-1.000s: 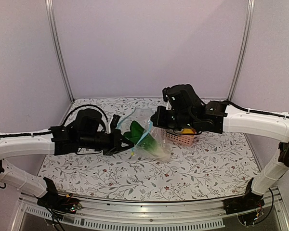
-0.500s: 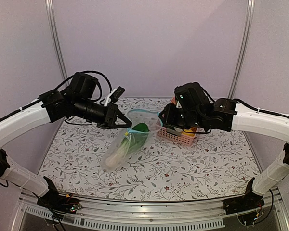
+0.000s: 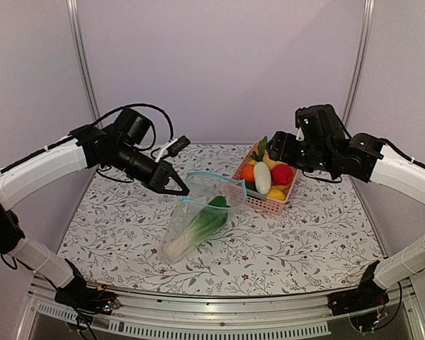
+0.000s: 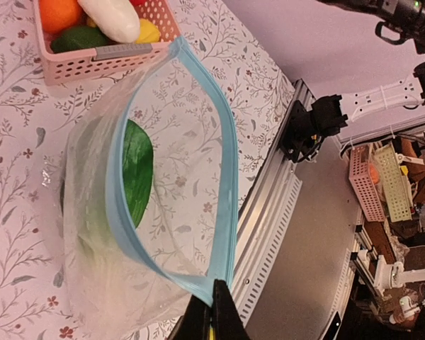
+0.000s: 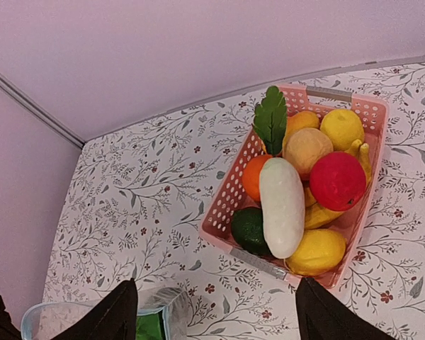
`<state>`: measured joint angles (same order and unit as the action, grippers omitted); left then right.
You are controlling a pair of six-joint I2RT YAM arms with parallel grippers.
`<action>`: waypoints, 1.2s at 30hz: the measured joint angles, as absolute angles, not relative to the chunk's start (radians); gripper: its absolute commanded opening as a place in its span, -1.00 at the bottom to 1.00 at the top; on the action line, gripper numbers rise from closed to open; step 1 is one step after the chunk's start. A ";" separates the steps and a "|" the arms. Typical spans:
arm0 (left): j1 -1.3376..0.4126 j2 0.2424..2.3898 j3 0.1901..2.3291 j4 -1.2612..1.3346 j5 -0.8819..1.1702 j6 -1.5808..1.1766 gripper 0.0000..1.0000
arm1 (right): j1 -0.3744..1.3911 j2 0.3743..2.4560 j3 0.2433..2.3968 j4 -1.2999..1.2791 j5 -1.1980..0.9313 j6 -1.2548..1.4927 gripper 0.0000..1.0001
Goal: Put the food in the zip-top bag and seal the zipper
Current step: Pass from the right arm to the left, then pick up the fake vegetable from the bin.
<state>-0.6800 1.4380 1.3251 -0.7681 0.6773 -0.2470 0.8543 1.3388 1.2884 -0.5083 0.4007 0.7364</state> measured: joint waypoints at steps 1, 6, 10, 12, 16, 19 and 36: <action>-0.670 1.449 1.338 -0.786 0.682 -0.217 -1.00 | 0.822 1.343 1.289 -0.513 0.387 0.725 0.55; -0.629 1.493 1.381 -0.836 0.691 -0.123 -1.00 | 0.723 1.457 1.316 -0.535 0.308 0.672 0.59; -0.620 1.494 1.383 -0.844 0.687 -0.110 -1.00 | 0.685 1.603 1.362 -0.548 0.242 0.633 0.58; -0.620 1.491 1.380 -0.843 0.688 -0.108 -1.00 | 0.672 1.677 1.390 -0.560 0.212 0.613 0.55; -0.620 1.474 1.360 -0.842 0.686 -0.113 -1.00 | 0.647 1.801 1.454 -0.569 0.162 0.582 0.48; -0.620 1.462 1.347 -0.843 0.679 -0.133 -1.00 | 0.625 1.866 1.495 -0.572 0.138 0.569 0.46; -0.619 1.465 1.388 -0.940 0.647 -0.214 -1.00 | 0.604 2.074 1.650 -0.654 0.195 0.504 0.11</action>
<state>-0.6186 1.4654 1.3880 -0.9398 0.6468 -0.2138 0.6037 2.0739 1.6505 -0.6544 0.1951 0.5037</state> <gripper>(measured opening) 0.006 0.601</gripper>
